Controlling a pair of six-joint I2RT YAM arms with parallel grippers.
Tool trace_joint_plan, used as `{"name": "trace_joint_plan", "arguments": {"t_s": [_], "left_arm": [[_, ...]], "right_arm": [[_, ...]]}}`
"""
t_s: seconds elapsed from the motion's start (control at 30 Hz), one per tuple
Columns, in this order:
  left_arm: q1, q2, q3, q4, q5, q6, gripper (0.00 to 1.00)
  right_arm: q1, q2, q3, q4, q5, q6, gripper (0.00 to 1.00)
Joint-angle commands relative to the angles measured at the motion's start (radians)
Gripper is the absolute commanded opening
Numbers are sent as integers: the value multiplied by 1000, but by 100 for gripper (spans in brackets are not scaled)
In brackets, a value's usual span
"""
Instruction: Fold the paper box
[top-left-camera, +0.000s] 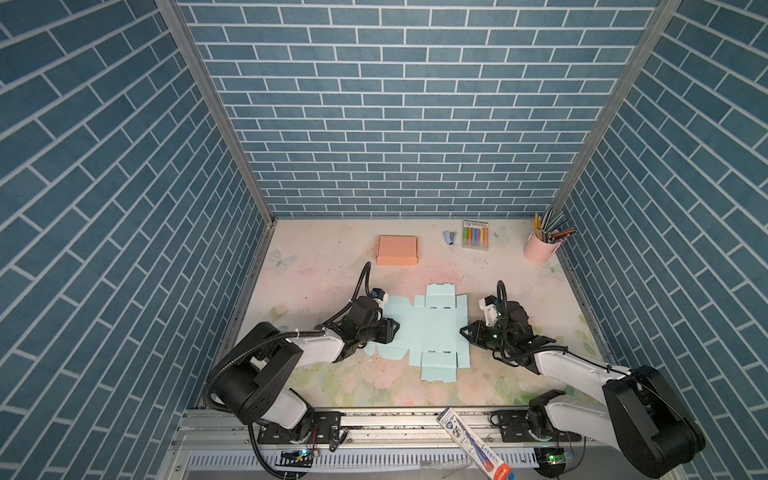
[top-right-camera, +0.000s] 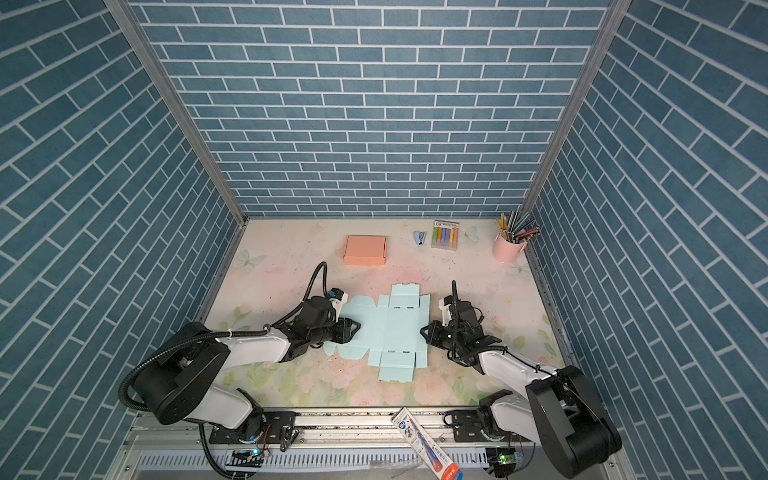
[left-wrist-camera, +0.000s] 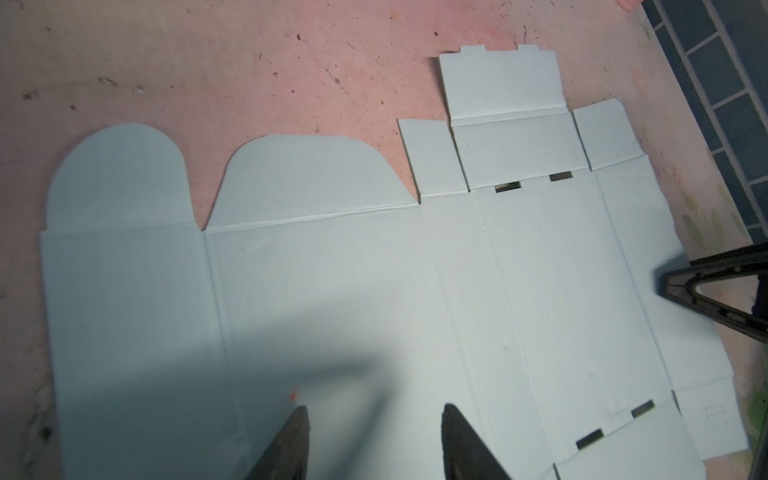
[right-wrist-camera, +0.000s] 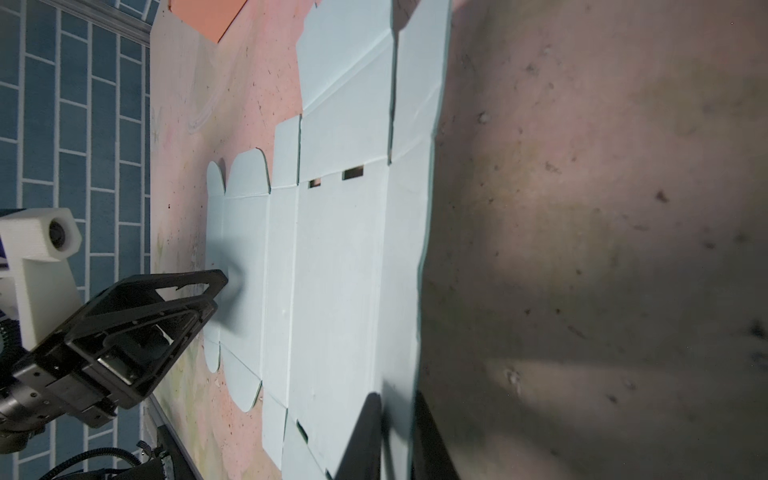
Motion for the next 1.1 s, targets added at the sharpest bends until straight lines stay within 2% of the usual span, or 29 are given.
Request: {"name": "trace_joint_plan", "arguments": {"t_s": [0.0, 0.2, 0.3, 0.43, 0.5, 0.57, 0.67, 0.83, 1.07], "left_arm": [[1, -23, -22, -9, 11, -7, 51], [-2, -99, -32, -62, 12, -2, 48], [-3, -161, -23, -105, 22, 0, 44], [-6, -244, 41, -140, 91, -9, 41], [-8, -251, 97, -157, 110, -9, 29], [-7, -227, 159, -160, 123, -9, 13], [-3, -165, 213, -97, 144, -40, 1], [-2, -36, 353, -40, 174, -55, 0], [9, 134, 578, -94, 160, -25, 0]], "right_arm": [[-14, 11, 9, 25, -10, 2, 10], [-24, 16, 60, -52, 9, -78, 2], [-24, 22, 132, -148, 6, -195, 1], [-17, 41, 259, -324, 19, -345, 0], [-11, 41, 298, -372, 41, -389, 0], [-7, 40, 326, -390, 23, -423, 0], [8, 29, 350, -378, -23, -459, 0], [52, 32, 383, -373, -56, -503, 0], [95, 2, 380, -332, -28, -536, 0]]}}
